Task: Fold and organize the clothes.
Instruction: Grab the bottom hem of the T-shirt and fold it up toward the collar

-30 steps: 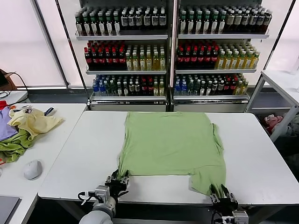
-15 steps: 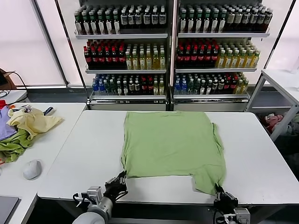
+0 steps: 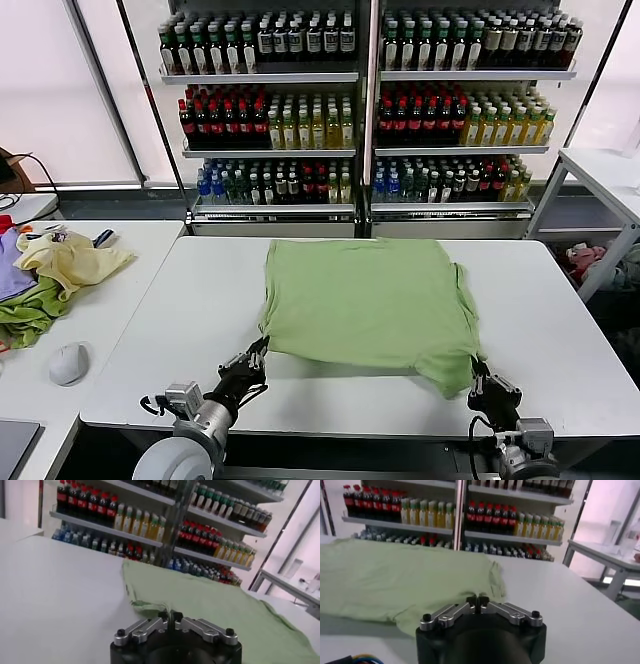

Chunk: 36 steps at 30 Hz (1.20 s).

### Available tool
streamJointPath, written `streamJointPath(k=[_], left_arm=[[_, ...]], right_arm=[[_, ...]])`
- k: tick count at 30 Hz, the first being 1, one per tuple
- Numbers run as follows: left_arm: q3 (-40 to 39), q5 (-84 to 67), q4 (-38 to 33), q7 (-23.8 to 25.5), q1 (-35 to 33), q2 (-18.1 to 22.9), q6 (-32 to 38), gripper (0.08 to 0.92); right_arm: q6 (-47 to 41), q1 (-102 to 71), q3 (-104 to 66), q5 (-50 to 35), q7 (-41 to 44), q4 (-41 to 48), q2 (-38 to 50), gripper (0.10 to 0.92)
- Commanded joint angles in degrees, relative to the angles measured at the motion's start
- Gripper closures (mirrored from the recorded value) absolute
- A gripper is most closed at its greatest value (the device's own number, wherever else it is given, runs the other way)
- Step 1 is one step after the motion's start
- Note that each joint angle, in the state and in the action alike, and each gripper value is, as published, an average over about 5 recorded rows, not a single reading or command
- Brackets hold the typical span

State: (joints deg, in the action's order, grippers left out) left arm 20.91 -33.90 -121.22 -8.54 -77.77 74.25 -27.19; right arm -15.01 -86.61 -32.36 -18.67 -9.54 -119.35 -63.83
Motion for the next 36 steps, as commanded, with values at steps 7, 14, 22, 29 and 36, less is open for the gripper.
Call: streamJointPath(k=[7,14,22,29,36], left_arm=[[-1.56,-1.69,10.44,-0.64,12.00,-0.98,0.83,0.889],[-2.39,0.85,16.18,-1.39,16.80,0.26,0.90,0.889],[-5.35,7.01,21.78,-2.19,19.52,2.43,1.77,0.889],[-6.44,10.69,24.77,-3.32,20.62,3.95,1.68,0.884],[-6.72,12.14,26.03,-3.73,20.81,4.47,1.59,0.737]], right_arm=[[0.47,17.98,5.26,0.79,0.20,12.31,0.98,0.901],[0.49,23.19,7.10,3.44,0.35,19.29,-0.52,0.901],[1.33,26.89,9.51,5.72,0.81,24.24,-1.61,0.901],[2.10,29.31,11.54,8.96,1.38,27.59,-2.56,0.901],[2.24,29.82,12.41,12.79,2.50,28.80,-2.94,0.779]])
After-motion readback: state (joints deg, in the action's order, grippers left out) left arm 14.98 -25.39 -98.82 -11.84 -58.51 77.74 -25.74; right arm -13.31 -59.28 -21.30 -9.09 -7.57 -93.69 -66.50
